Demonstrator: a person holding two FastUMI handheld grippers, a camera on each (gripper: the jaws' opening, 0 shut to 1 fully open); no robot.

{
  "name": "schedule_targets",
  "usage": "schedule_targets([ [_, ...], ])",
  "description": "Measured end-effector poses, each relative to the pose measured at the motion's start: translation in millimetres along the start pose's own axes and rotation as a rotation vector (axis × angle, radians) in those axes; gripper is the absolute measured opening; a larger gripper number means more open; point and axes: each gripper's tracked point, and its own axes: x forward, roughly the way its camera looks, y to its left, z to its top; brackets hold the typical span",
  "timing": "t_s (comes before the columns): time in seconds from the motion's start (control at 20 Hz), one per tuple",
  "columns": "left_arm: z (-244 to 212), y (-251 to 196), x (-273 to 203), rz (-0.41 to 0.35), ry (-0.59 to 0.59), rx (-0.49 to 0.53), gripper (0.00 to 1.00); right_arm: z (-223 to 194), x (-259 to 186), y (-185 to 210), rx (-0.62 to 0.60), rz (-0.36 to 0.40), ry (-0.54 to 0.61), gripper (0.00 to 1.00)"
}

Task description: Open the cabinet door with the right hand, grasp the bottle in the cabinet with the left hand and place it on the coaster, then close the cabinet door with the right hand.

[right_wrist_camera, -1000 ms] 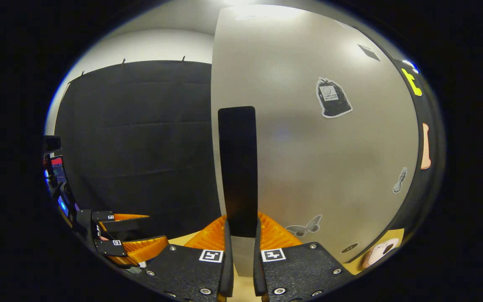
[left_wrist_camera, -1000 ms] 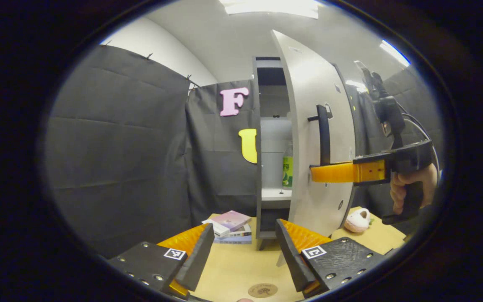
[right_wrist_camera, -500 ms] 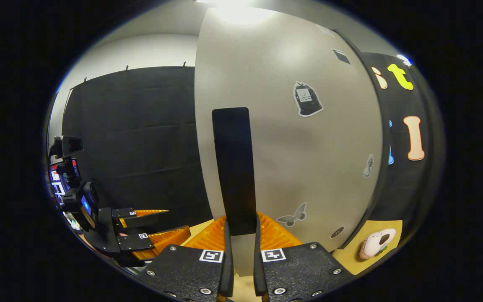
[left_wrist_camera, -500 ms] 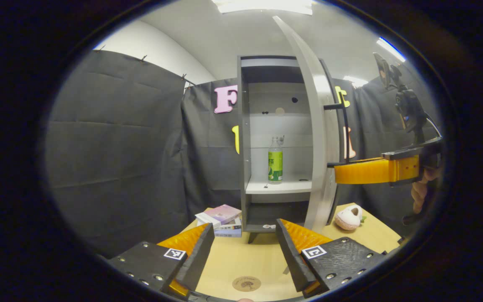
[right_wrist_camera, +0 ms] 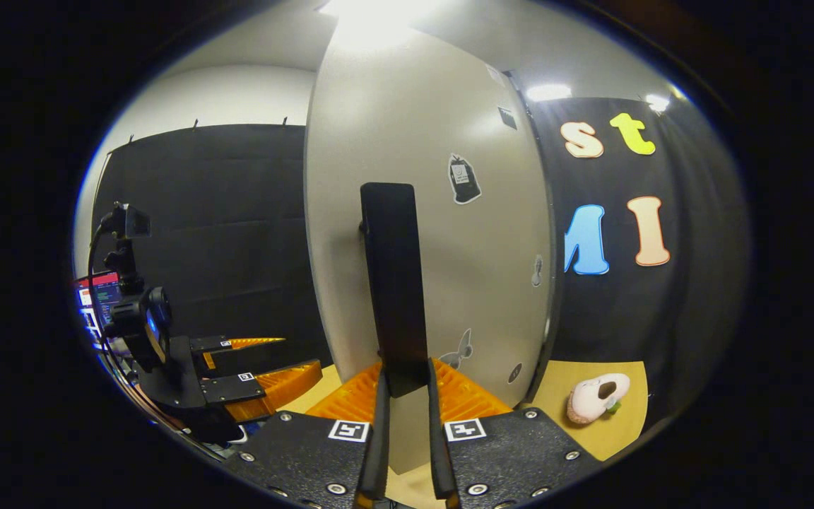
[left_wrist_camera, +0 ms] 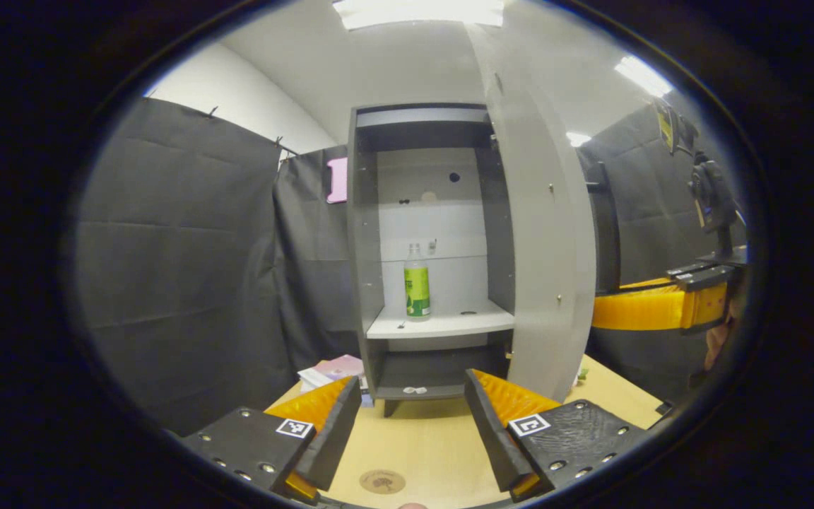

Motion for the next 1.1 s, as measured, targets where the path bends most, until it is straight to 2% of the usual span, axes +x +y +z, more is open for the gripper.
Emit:
schedule_targets([
  [0.15, 7, -26, -10, -0.023, -0.002, 0.004, 0.89, 0, -6, -4, -0.017, -0.046, -0.011, 0.26],
  [0.2, 6, -31, -12, -0.025, 0.002, 0.010, 0.85, -1, -4, -5, -0.012, -0.055, -0.015, 0.27],
  [0.35, 8, -43, -14, -0.027, 0.004, 0.030, 0.89, -8, -6, -9, 0.046, -0.090, -0.011, 0.26],
  [0.6, 13, -63, -8, -0.052, 0.012, 0.066, 0.89, -9, -18, -26, 0.083, -0.206, -0.064, 0.26],
  [0.65, 15, -69, -6, -0.062, 0.010, 0.071, 0.80, -9, -23, -31, 0.089, -0.237, -0.071, 0.26],
  [0.7, 17, -73, -4, -0.070, 0.009, 0.077, 0.84, -10, -27, -33, 0.098, -0.261, -0.080, 0.26],
  [0.75, 21, -77, -1, -0.074, 0.001, 0.083, 0.89, -11, -29, -30, 0.118, -0.257, -0.089, 0.26],
  [0.8, 24, -81, 2, -0.081, -0.006, 0.086, 0.89, -14, -31, -23, 0.148, -0.237, -0.091, 0.23],
  [0.85, 27, -84, 7, -0.089, -0.014, 0.088, 0.84, -18, -30, -15, 0.167, -0.224, -0.089, 0.23],
  [0.9, 30, -86, 10, -0.087, -0.023, 0.091, 0.89, -19, -33, -8, 0.165, -0.214, -0.088, 0.22],
  [0.95, 32, -85, 15, -0.085, -0.031, 0.090, 0.89, -21, -37, -5, 0.146, -0.225, -0.086, 0.16],
  [1.0, 32, -85, 20, -0.091, -0.034, 0.082, 0.84, -22, -43, -6, 0.120, -0.245, -0.089, 0.28],
  [1.05, 30, -84, 28, -0.097, -0.035, 0.070, 0.80, -23, -49, -7, 0.095, -0.272, -0.092, 0.31],
  [1.1, 28, -80, 38, -0.094, -0.031, 0.058, 0.80, -25, -56, -7, 0.079, -0.300, -0.099, 0.32],
])
